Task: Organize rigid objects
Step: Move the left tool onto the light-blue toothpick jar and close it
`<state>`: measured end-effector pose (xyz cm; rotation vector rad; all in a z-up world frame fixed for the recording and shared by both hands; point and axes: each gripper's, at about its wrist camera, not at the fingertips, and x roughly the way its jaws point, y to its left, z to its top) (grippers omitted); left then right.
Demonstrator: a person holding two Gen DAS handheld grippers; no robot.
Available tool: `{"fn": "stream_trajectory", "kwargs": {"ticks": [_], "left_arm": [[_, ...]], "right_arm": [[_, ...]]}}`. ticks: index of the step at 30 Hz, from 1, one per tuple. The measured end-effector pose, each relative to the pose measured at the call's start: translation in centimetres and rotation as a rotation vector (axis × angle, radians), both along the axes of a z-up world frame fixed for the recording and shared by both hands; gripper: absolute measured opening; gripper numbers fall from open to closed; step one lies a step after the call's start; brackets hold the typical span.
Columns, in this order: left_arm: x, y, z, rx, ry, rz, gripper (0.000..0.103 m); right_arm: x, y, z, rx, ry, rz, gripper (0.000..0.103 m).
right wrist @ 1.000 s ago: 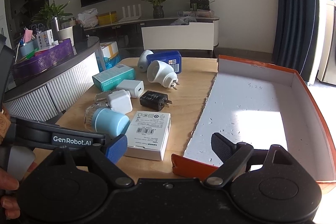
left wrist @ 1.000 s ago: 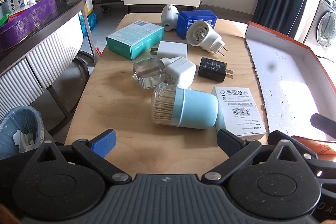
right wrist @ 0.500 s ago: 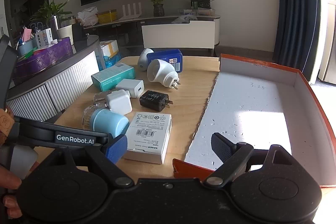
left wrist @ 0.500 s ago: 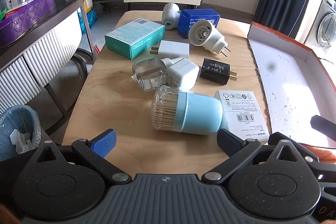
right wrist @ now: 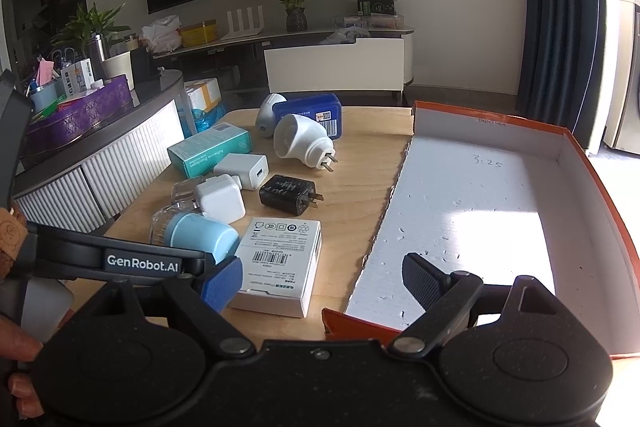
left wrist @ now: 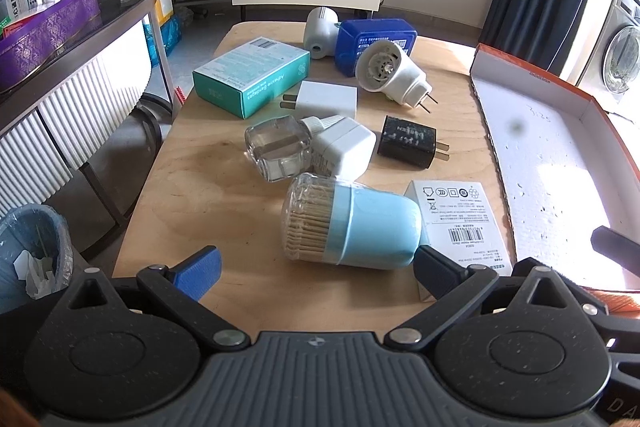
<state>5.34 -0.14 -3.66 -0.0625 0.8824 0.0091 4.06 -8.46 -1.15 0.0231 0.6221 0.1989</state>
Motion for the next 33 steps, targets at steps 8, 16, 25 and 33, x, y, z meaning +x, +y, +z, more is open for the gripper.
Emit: {"fn": "stream_trajectory", "kwargs": {"ticks": [8, 16, 25, 33], "left_arm": [[0.8, -0.5, -0.4, 0.002, -0.011, -0.035, 0.103], [2.3, 0.3, -2.0, -0.023, -0.033, -0.050, 0.103], [1.6, 1.4, -1.3, -0.056, -0.092, -0.067, 0.079], [0.7, 4.2, -0.7, -0.050, -0.100, 0.015, 0.078]], "right_arm": [[0.3, -0.4, 0.0, 0.006, 0.001, -0.011, 0.102], [0.6, -0.2, -0.2, -0.005, 0.004, -0.008, 0.102], [2.3, 1.2, -0.3, -0.018, 0.026, 0.045, 0.102], [4.9, 3.6, -1.2, -0.007, 0.089, 0.091, 0.102]]}}
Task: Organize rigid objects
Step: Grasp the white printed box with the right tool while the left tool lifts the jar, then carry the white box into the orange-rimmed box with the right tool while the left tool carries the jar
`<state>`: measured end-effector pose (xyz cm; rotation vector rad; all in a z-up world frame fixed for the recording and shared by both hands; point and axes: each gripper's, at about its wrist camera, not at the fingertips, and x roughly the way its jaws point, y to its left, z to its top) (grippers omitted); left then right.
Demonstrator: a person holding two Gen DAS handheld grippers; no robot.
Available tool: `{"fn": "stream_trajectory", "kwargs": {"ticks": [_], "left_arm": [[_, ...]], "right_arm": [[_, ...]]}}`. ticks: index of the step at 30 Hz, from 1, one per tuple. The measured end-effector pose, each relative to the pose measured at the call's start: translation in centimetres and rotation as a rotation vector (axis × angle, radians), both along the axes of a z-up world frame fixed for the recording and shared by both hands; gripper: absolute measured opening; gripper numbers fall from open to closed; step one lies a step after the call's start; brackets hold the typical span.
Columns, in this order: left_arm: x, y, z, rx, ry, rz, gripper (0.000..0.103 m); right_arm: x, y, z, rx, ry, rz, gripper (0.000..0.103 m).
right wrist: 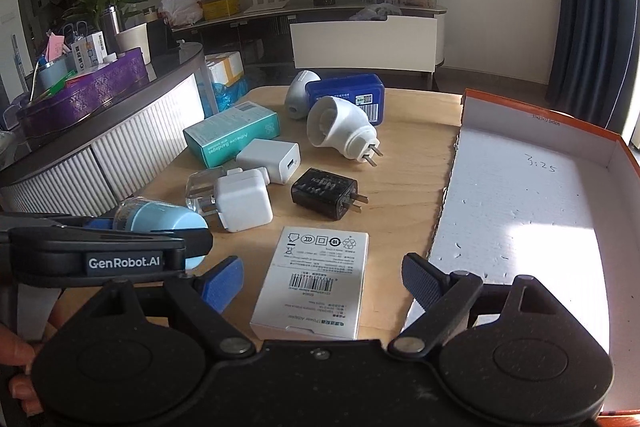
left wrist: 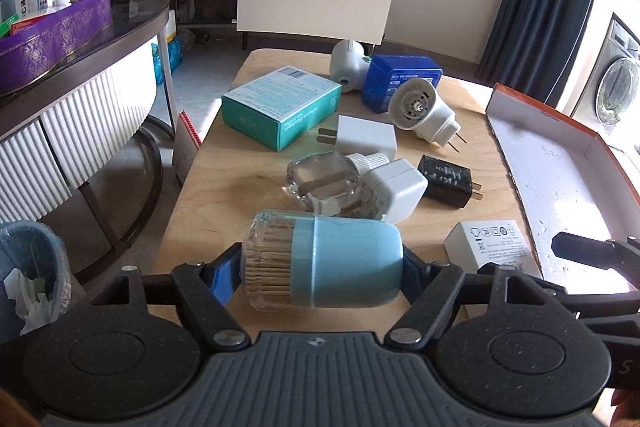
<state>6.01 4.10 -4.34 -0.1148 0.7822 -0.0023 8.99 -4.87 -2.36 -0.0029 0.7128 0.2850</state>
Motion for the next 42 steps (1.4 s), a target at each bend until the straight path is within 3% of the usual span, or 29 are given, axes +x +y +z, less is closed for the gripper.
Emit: {"fn": "stream_trajectory", "kwargs": {"ticks": [3, 7, 11, 22, 42], "left_arm": [[0.1, 0.6, 0.0, -0.006, -0.003, 0.027, 0.078], [0.3, 0.5, 0.5, -0.011, -0.015, 0.023, 0.078], [-0.1, 0.2, 0.8, -0.017, -0.026, 0.014, 0.078], [0.6, -2.5, 3.3, -0.046, -0.066, -0.050, 0.078], [4.6, -11.7, 6.6, -0.023, -0.115, -0.282, 0.078]], "right_arm": [[0.8, 0.8, -0.6, -0.016, 0.039, 0.001, 0.100], [1.7, 1.4, -1.8, -0.067, 0.088, -0.005, 0.072], [1.5, 0.9, -1.4, -0.054, 0.067, -0.005, 0.071], [1.0, -2.1, 3.1, -0.027, -0.028, -0.057, 0.071], [1.9, -12.3, 7.2, -0.041, -0.071, -0.278, 0.071]]}}
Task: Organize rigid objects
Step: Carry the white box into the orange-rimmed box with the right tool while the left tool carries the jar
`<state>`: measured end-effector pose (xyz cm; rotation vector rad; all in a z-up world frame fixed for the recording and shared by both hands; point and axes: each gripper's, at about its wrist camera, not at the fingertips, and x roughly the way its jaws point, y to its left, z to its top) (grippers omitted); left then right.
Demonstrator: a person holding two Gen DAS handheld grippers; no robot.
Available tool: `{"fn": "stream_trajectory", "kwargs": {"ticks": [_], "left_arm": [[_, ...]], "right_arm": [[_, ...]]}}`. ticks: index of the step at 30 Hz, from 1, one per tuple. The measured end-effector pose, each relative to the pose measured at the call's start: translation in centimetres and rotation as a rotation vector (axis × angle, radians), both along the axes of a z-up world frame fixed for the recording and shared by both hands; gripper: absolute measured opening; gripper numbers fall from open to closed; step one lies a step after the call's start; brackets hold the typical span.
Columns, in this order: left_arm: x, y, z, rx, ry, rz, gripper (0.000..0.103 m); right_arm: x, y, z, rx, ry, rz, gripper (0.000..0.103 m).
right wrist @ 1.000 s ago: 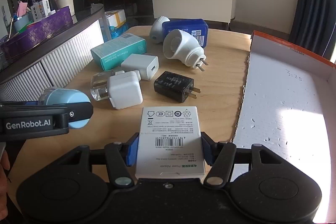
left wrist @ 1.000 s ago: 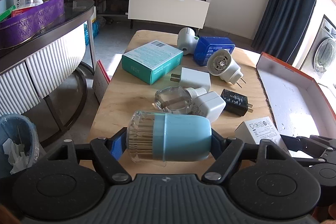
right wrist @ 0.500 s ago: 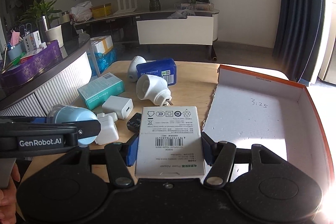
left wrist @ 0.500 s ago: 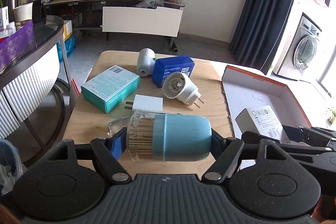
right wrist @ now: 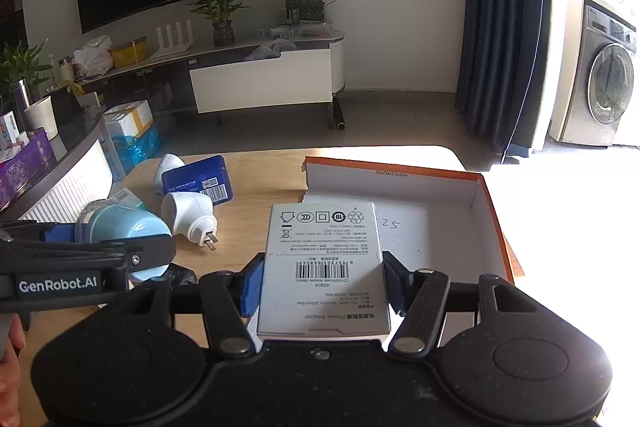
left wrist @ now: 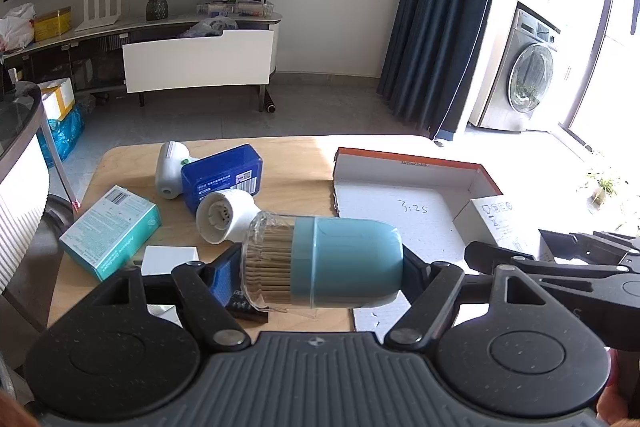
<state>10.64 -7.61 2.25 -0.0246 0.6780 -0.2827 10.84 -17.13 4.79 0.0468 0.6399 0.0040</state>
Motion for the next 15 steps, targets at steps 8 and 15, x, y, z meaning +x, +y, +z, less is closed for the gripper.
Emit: {"fn": "stream_trajectory", "kwargs": {"ticks": [8, 15], "left_arm": [[0.6, -2.7, -0.4, -0.005, 0.018, -0.033, 0.078], [1.4, -4.5, -0.5, 0.013, 0.024, -0.056, 0.078]], "right_arm": [[0.4, -2.7, -0.6, 0.006, 0.014, -0.034, 0.071], [1.1, -4.1, -0.6, 0.017, 0.015, -0.050, 0.071]]}}
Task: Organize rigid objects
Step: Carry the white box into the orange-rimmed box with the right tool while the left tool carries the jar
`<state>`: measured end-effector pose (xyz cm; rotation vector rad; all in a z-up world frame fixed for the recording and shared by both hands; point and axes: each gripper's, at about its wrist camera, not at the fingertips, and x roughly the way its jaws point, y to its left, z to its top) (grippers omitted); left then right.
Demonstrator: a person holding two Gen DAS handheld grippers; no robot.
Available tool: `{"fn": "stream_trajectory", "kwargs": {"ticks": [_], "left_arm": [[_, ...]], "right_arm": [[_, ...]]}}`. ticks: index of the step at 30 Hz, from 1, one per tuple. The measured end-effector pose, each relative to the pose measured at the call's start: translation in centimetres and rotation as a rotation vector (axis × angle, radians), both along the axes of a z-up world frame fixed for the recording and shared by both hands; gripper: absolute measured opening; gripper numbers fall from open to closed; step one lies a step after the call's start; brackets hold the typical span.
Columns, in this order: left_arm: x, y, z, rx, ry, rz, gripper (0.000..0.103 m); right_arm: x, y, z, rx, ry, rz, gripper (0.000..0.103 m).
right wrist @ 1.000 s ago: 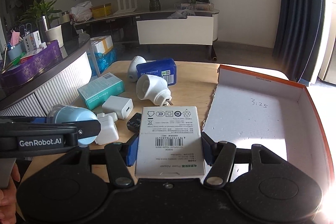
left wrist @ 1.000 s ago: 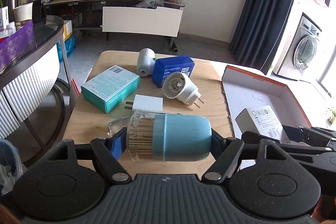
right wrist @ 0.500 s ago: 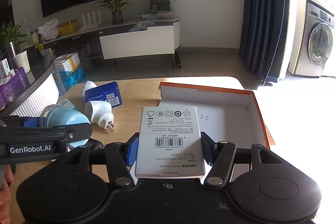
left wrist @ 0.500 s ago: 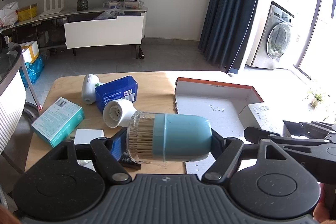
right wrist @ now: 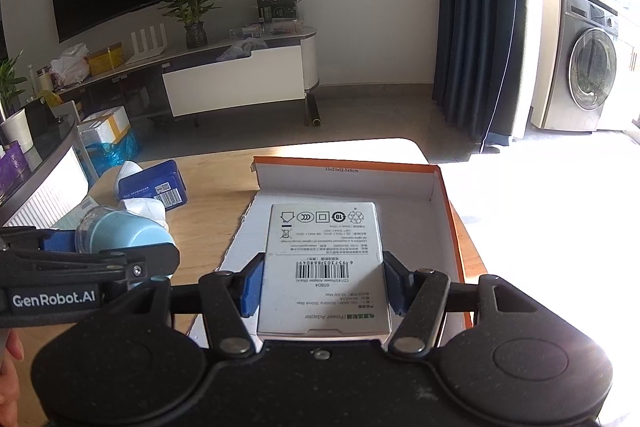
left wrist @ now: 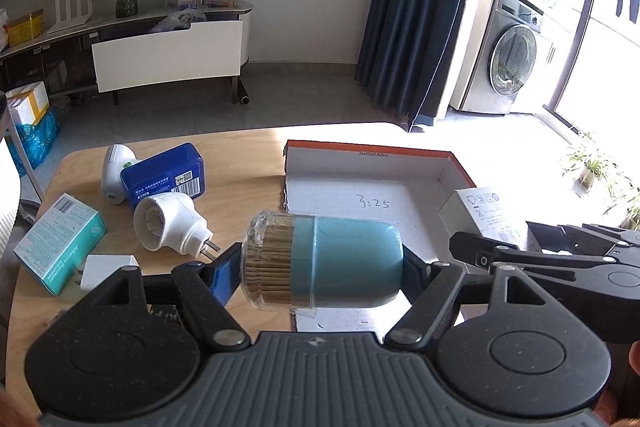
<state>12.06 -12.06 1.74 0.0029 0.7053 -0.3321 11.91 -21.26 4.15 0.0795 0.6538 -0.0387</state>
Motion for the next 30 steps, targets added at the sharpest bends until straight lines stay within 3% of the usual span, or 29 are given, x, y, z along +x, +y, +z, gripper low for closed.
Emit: {"fn": "stream_trajectory", "kwargs": {"ticks": [30], "left_arm": [[3.6, -3.4, -1.0, 0.008, 0.031, -0.027, 0.078]], "right_arm": [[4.1, -3.4, -0.7, 0.008, 0.025, -0.053, 0.071]]}}
